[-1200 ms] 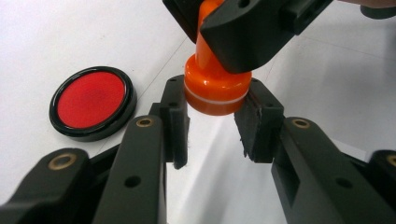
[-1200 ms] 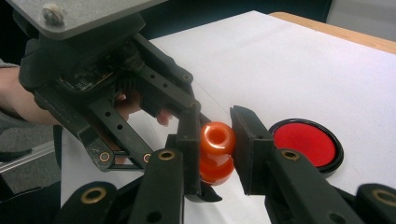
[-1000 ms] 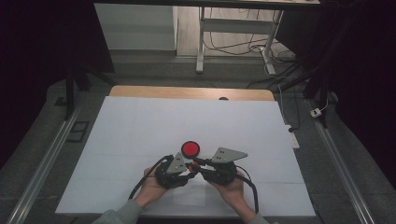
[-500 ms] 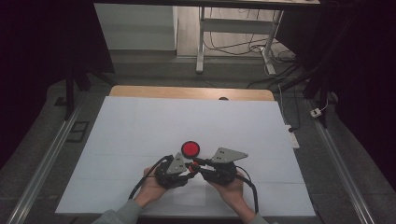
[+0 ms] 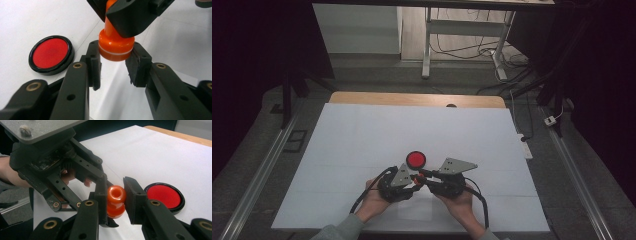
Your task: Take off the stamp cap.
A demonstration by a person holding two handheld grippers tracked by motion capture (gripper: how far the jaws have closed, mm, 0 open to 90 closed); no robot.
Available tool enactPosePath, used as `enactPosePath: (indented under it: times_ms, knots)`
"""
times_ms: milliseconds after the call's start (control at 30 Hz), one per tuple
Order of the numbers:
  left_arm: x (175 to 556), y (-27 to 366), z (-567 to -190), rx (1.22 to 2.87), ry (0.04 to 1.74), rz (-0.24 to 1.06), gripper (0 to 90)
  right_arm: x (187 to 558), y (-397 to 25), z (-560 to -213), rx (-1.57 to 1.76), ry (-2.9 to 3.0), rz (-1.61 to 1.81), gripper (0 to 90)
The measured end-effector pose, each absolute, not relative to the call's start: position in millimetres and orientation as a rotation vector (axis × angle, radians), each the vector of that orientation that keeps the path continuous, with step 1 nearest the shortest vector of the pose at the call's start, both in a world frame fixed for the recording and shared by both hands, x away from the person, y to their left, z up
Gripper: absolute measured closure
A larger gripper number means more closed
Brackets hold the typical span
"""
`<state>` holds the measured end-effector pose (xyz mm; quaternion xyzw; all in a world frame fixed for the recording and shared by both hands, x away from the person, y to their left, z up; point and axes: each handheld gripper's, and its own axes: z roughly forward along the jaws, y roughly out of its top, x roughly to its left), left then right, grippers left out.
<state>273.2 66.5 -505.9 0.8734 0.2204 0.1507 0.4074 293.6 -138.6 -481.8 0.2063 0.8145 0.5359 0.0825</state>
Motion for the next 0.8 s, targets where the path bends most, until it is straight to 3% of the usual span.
enactPosePath:
  times_ms: [333, 400, 467, 800]
  knots:
    - [273.3, 66.9, -505.3, 2.212, 0.553, 0.388, 65.3, 293.8, -138.7, -482.0, 0.624, 2.432, 1.608, 72.7]
    - [274.8, 64.7, -511.8, 2.318, 0.562, 0.429, 65.3, 292.2, -140.5, -480.9, 0.645, 2.383, 1.619, 72.9]
    - [275.2, 67.9, -515.1, 2.251, 0.598, 0.355, 65.4, 295.7, -151.0, -472.0, 0.682, 2.322, 1.672, 72.9]
    - [272.0, 68.2, -503.6, 2.227, 0.572, 0.398, 65.3, 297.7, -163.0, -465.8, 0.687, 2.299, 1.687, 72.8]
